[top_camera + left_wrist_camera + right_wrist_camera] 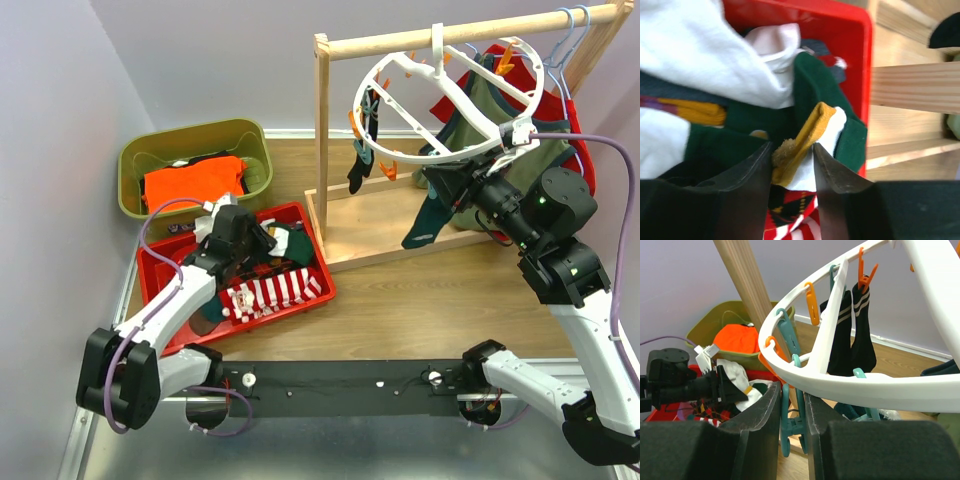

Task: Clip the socks to the hanger
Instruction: Pick up the sock from the bin.

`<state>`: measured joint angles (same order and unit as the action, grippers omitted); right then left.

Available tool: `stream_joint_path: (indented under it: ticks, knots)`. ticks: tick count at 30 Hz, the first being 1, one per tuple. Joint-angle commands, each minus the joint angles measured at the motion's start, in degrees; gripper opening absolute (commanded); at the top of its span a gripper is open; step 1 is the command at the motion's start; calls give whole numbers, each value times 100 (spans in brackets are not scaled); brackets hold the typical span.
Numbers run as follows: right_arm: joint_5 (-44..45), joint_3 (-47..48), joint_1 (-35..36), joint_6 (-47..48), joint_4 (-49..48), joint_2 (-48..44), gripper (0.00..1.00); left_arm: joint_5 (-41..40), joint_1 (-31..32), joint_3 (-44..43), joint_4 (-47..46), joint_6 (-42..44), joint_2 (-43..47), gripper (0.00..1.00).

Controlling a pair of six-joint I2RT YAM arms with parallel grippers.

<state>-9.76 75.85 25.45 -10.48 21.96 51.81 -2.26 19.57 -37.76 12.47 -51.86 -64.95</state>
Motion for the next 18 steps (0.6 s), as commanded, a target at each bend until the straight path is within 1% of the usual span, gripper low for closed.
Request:
stream_joint_path:
  ticks: [1,3,4,6,7,9,10,12,13,14,18]
  knots:
    - [-272,-27,65,11,353,-13,22,-134,125,-302,-26,44,131,43]
    - [-272,-36,65,11,345,-5,22,-292,196,-302,1,35,202,39]
    - [-272,-44,65,11,336,-4,22,-327,231,-294,1,26,211,35]
    - [-290,-44,65,2,327,4,22,-328,292,-258,-16,9,211,32]
    - [-290,-44,65,2,327,13,22,-319,336,-250,-43,18,202,24]
    - [-299,-44,65,2,327,13,22,-345,459,-232,-113,18,193,21]
    - [-299,-44,65,11,327,13,22,-362,494,-232,-148,18,193,13]
    - [-299,-36,65,2,327,22,22,-459,574,-249,-175,61,202,10]
    - [-299,-27,65,2,327,22,22,-503,644,-267,-175,105,202,2]
    - [-299,-27,65,2,327,31,22,-625,688,-354,-157,166,245,0]
    - [-299,8,65,-7,327,39,22,-925,873,-732,-140,763,430,0]
